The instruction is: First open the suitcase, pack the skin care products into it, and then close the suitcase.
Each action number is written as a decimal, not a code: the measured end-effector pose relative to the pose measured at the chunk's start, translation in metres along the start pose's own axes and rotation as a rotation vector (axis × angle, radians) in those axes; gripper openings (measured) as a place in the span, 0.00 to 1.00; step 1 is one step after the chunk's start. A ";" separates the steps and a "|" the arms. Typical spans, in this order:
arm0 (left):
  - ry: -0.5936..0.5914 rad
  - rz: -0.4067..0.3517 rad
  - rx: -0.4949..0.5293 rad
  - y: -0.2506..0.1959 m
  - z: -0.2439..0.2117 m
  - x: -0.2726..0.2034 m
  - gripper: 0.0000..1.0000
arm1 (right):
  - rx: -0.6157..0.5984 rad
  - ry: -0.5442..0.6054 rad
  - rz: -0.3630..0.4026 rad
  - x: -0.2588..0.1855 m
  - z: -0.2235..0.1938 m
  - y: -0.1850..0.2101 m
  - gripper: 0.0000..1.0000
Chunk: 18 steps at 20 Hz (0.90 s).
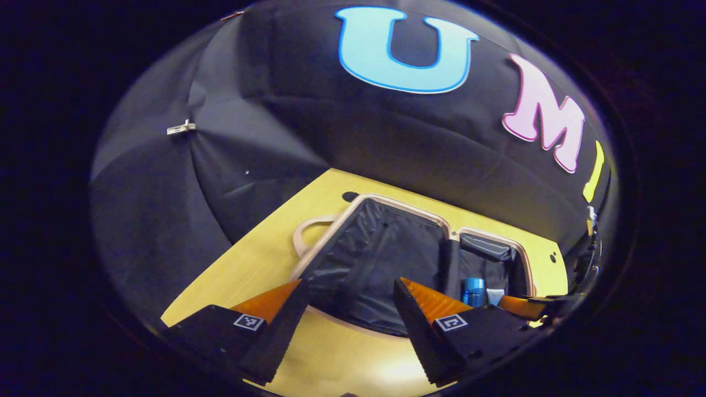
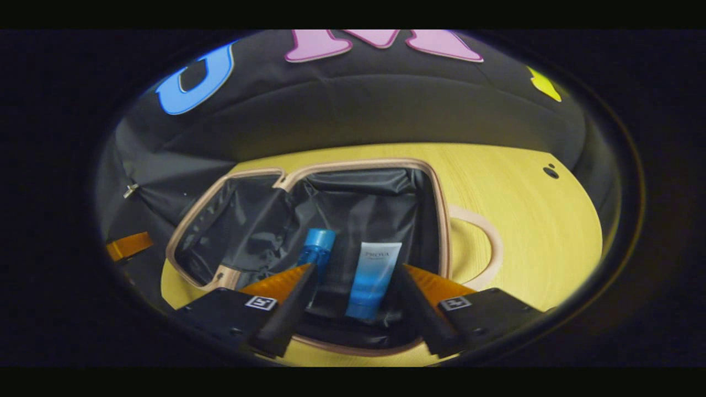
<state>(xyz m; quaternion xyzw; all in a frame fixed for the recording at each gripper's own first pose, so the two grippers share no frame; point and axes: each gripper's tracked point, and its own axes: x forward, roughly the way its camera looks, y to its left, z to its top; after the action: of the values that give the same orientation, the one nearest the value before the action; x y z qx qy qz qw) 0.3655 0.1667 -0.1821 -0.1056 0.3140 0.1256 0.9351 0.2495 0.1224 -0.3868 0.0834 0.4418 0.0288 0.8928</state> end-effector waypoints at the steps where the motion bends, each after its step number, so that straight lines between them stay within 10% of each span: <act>1: 0.001 0.000 -0.008 0.014 0.006 0.011 0.97 | -0.015 -0.040 -0.004 -0.008 0.010 0.000 0.89; 7: 0.021 -0.117 -0.216 0.058 0.032 0.090 0.95 | -0.138 -0.235 0.040 -0.059 0.043 0.016 0.98; 14: 0.157 -0.209 -0.462 0.071 0.025 0.170 0.91 | -0.149 -0.173 0.106 -0.122 -0.016 -0.003 0.98; 18: 0.197 -0.248 -0.506 0.063 0.020 0.181 0.72 | -0.146 -0.123 0.072 -0.132 -0.047 -0.026 0.98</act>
<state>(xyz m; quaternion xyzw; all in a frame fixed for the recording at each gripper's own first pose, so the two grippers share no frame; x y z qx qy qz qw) 0.4976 0.2624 -0.2851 -0.3845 0.3467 0.0738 0.8524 0.1317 0.0863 -0.3157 0.0355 0.3797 0.0877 0.9202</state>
